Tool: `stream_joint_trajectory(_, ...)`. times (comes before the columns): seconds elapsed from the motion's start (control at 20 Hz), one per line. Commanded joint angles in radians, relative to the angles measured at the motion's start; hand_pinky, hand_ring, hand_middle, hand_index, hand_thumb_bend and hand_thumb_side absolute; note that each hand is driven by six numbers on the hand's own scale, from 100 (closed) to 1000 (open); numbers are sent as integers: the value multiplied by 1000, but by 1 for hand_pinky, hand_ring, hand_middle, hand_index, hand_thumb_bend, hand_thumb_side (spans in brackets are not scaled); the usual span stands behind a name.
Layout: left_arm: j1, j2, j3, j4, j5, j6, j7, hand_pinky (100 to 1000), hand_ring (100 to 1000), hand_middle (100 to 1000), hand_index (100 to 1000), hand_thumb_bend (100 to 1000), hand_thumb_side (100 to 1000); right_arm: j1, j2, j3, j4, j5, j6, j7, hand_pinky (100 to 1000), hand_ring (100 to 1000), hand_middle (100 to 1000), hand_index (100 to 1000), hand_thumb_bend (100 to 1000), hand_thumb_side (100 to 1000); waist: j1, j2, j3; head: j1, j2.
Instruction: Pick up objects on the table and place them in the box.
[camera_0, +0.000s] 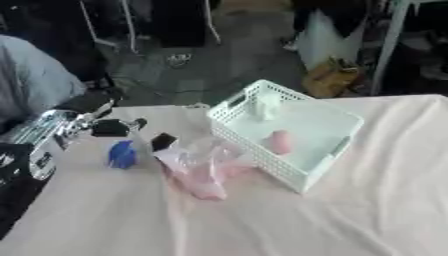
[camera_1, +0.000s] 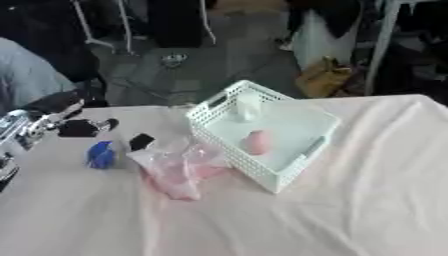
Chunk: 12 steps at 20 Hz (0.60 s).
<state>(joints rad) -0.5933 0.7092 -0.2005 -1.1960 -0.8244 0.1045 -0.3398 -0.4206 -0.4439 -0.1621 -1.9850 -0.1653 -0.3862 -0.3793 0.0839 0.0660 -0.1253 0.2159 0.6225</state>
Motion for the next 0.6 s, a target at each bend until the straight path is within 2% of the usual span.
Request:
stream_joint_trajectory(0.05,-32,33,-1,59,3,-29,-37,1000,1000,1000,1000,573,813,-8,-21,0,-15,-1,6,-2,837,895,794,832,100,775,12,-28,-2,6,5)
stream_joint_trajectory(0.3,-37,18,15,125,47,-56,-67,1000,1000,1000,1000,616,776,-8,-20,0,-15,0,12,-9,837,895,792,827,100,774,11,-25,-2,8,7)
stream_joint_trajectory(0.6,-37,7,8,184,50,-68,-98,1000,1000,1000,1000,627,758,-10,-18,2,-15,0,16,-16,837,895,790,823,100,773,11,-24,-5,14,7)
